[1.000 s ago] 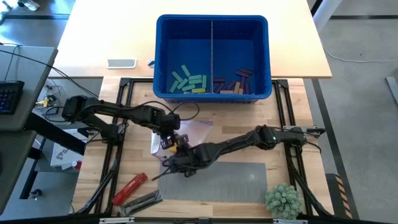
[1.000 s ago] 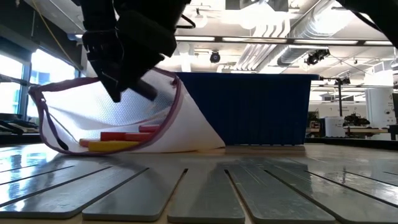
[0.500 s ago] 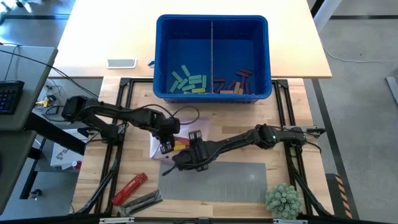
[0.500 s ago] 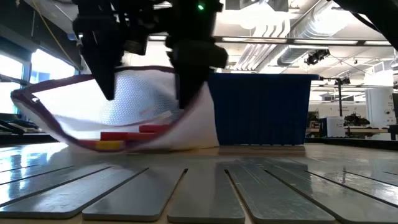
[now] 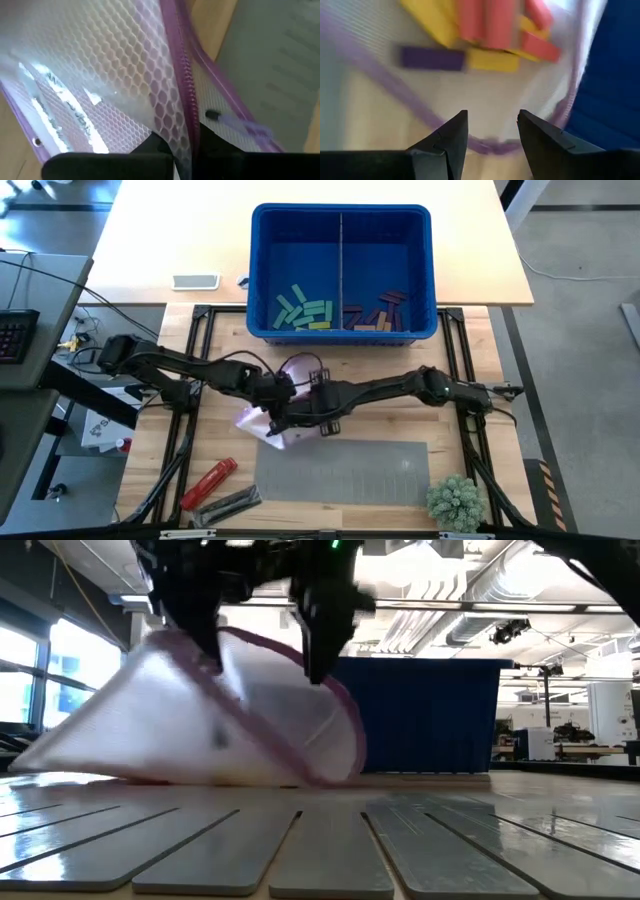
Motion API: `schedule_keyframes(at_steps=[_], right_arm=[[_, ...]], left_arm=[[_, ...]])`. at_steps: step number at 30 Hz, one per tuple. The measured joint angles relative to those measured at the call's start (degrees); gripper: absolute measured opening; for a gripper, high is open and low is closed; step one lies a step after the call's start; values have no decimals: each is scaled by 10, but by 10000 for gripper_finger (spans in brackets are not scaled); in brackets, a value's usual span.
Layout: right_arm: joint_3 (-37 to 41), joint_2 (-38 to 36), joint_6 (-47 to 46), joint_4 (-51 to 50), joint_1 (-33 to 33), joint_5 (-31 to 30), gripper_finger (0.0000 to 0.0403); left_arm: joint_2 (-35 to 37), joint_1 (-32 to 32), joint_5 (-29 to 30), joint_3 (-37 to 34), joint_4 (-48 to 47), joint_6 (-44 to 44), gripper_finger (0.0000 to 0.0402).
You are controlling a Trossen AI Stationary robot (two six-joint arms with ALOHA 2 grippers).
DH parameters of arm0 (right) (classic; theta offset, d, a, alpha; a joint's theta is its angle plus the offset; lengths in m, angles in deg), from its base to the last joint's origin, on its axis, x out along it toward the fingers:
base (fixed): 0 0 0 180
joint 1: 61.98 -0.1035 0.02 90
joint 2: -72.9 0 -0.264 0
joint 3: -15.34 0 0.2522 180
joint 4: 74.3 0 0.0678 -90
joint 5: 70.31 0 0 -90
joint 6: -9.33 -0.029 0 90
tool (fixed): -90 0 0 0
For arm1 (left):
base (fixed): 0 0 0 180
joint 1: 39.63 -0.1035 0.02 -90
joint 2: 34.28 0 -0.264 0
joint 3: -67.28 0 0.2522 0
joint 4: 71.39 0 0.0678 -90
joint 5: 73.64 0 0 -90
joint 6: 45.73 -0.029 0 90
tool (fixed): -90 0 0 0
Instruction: Sort blocks
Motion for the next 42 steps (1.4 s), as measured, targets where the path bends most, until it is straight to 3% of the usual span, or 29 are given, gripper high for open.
schedule_keyframes(at_steps=[2,8,14,18,22,24,30,35,39,42], right_arm=[[0,-16,19,7,-12,39,158],[-3,-60,12,30,-57,83,158],[-1,-97,-27,17,-84,82,158],[-2,-139,-67,-1,-97,45,158],[-1,-197,-121,-83,-92,-53,158],[14,-242,-148,-72,-79,-79,158],[145,-388,-236,-79,19,-81,158],[297,-504,-230,11,142,-72,158],[413,-549,-130,141,283,16,158],[473,-541,-58,233,395,98,158]], left_arm=[[1,-3,7,1,11,9,0],[-1,-4,24,-2,16,4,0],[-1,-4,27,-2,14,0,0],[-1,-4,34,-2,17,-1,0],[-1,-4,40,-2,20,0,0],[-1,-4,40,-2,21,0,0],[-1,-4,50,-2,38,6,0],[-1,-4,53,-2,47,9,0],[-1,-4,52,-2,45,11,0],[-1,-4,51,-2,45,15,0]])
